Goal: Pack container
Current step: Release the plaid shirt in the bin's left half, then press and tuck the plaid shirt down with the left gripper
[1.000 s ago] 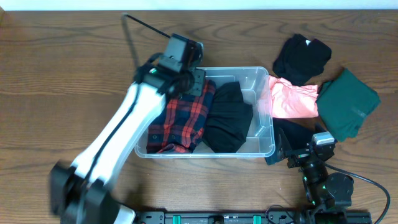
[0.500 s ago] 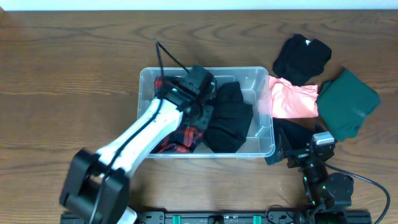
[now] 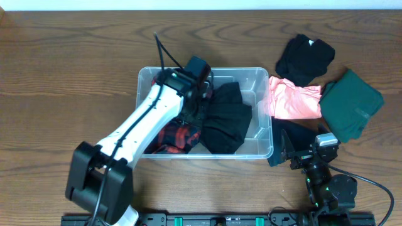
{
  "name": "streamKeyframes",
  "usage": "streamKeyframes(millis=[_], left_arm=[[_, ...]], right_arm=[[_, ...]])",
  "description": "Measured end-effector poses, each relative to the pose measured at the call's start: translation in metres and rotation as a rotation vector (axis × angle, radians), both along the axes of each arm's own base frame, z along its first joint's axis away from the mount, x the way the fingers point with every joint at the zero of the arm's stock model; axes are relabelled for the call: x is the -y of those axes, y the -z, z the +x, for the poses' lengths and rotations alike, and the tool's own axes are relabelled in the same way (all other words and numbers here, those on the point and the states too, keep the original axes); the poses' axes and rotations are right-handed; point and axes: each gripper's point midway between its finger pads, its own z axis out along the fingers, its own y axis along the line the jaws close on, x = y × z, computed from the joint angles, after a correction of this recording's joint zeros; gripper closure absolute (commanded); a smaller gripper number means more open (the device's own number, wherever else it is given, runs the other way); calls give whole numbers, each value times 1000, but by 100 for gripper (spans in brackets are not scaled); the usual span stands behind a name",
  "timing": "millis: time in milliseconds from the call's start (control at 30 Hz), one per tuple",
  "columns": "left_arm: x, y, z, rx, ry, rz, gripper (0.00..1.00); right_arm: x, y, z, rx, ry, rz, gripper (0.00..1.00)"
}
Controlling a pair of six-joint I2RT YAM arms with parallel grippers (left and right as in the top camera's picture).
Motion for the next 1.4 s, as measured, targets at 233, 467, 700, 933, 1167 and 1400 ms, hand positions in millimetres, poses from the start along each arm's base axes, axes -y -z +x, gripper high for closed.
streamKeyframes(millis=[233,467,700,933,1167,1400], left_arm=[[-16,-100,-8,193,-17,-65,53],[-40,-128,-50,181,-17,-55,53],[-47,-52,-65,24,-13,28,53],[-44,40,-65,-6,4,28,53],[-42,74,-61,-33,18,33,54],[-54,49,-72,-118,37,115,54]], right_arm=[[0,0,0,0,0,0,1],[0,0,0,0,0,0,1],[0,0,0,0,0,0,1],[0,0,0,0,0,0,1],[0,0,0,0,0,0,1],[0,0,0,0,0,0,1]])
